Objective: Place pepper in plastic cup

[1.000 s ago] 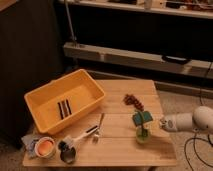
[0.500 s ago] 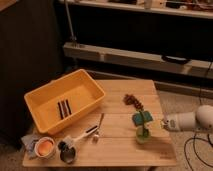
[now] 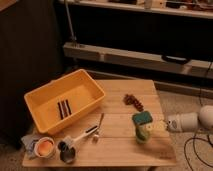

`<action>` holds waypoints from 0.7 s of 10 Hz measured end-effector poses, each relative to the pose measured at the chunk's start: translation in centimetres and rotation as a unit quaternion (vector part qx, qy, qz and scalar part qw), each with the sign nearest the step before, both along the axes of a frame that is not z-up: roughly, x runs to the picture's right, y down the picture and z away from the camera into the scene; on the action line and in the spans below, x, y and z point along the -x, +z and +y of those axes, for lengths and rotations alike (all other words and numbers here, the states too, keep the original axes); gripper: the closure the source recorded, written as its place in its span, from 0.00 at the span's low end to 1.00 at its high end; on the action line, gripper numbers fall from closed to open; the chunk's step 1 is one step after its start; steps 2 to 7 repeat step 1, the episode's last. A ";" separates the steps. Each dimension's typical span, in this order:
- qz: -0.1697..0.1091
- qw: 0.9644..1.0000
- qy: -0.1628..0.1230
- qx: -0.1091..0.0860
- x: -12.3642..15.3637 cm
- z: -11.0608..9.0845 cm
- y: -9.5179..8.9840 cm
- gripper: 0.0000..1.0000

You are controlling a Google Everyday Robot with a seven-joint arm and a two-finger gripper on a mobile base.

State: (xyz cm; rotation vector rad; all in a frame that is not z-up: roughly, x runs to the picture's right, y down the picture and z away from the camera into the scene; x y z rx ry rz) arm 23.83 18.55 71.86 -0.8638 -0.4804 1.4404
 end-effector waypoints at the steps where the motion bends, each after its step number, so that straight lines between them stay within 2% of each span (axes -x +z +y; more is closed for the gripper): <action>1: 0.011 1.000 0.007 0.002 -0.4 -0.1 -0.1 0.20; 7: 0.011 1.000 0.007 0.002 -0.4 -0.1 -0.1 0.20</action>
